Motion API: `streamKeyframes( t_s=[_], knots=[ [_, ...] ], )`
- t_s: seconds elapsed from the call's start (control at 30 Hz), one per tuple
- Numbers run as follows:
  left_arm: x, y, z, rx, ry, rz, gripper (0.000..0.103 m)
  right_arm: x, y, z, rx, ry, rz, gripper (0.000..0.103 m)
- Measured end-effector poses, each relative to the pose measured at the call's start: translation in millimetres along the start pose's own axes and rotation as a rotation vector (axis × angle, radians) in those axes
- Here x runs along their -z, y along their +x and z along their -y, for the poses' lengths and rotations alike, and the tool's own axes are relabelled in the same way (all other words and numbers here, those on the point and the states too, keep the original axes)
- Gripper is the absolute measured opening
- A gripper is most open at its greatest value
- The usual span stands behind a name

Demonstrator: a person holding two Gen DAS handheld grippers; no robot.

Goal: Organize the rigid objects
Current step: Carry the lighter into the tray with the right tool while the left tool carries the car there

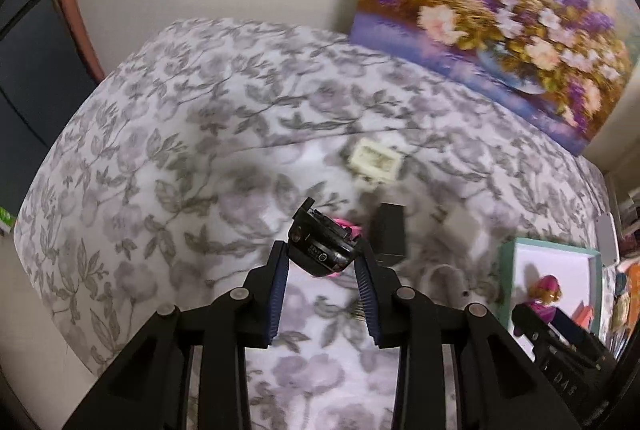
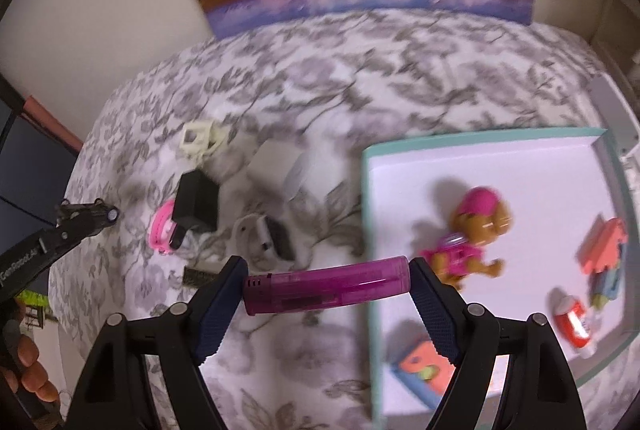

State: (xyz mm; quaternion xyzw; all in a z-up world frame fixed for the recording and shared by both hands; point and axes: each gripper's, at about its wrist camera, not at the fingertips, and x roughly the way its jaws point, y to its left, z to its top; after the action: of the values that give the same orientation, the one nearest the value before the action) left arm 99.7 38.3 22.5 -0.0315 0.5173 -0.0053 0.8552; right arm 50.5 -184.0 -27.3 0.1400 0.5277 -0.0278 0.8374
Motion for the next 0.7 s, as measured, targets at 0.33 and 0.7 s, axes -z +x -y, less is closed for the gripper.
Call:
streamKeyframes(
  t_s=[0.33,0.7],
  knots=[
    [26,-12,98,0.087,0.207,-0.009,0.035,-4,-26,86,0.119,0.152,0.053,0.083],
    [70,-6,195,0.106,0.428,-0.057,0.035,5,-27,166,0.203,0.279,0.022,0.083]
  ],
)
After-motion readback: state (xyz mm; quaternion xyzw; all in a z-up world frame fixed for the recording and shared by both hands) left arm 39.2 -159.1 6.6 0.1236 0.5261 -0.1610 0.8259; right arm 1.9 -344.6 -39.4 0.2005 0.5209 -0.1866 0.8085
